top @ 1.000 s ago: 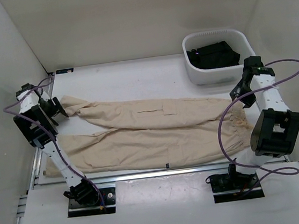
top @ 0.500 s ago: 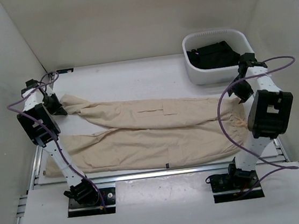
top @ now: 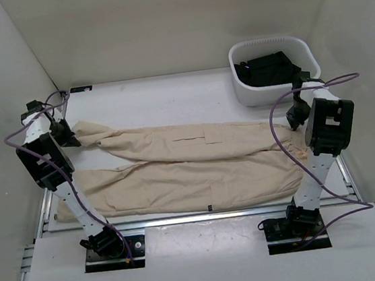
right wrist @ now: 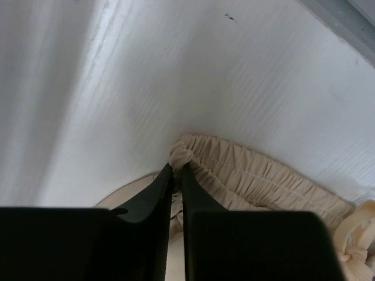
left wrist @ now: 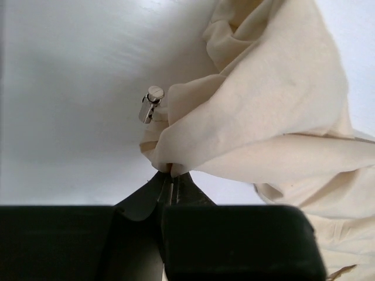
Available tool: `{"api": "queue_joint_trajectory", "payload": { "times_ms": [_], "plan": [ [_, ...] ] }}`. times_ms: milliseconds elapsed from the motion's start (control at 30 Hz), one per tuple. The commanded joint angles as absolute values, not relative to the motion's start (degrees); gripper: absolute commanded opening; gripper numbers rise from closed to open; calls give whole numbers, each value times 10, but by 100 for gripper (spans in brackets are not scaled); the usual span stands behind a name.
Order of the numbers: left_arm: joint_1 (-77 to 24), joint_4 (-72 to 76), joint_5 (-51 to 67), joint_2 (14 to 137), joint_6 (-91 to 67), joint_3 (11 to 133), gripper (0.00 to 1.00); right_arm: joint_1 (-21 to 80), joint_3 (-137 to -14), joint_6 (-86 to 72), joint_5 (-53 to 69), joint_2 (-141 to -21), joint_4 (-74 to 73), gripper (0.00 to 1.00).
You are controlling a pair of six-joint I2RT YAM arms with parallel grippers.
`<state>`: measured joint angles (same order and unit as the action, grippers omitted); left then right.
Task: Fold and stack the trousers
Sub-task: Fold the trousers
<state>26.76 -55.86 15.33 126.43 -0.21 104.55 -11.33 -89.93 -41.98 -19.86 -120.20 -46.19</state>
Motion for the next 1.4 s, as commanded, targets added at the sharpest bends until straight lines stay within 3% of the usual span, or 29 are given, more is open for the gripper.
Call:
{"api": "queue_joint_trajectory", "payload": {
  "times_ms": [0,67,233,433,667,767,867,967,1067,1367],
  "plan": [
    [288,-568,137,1196,0,1050,14,-114,-866,-442,-223,-1198,-463,8],
    [288,-588,137,1190,0,1066,14,-114,-854,-442,-223,-1192,-457,0],
    [300,-638,137,1185,0,1130,14,-114,-849,-411,-218,-1143,-457,0],
    [307,-714,78,1153,0,1172,14,-114,-812,-355,-200,-984,-450,0],
    [380,-751,-4,1081,0,1069,14,-114,-673,-342,-173,-792,-455,0],
    [418,-742,-51,1027,0,962,14,-127,-598,-366,-198,-712,-483,0],
    [449,-674,-98,982,0,775,14,-148,-495,-387,-189,-629,-470,0],
    [466,-647,-105,982,0,717,14,-164,-442,-395,-171,-622,-457,0],
    [483,-647,-99,1009,0,736,14,-170,-447,-400,-171,-622,-447,0],
    [488,-745,-74,1014,0,894,14,-176,-614,-376,-204,-642,-516,0]
  ]
}}
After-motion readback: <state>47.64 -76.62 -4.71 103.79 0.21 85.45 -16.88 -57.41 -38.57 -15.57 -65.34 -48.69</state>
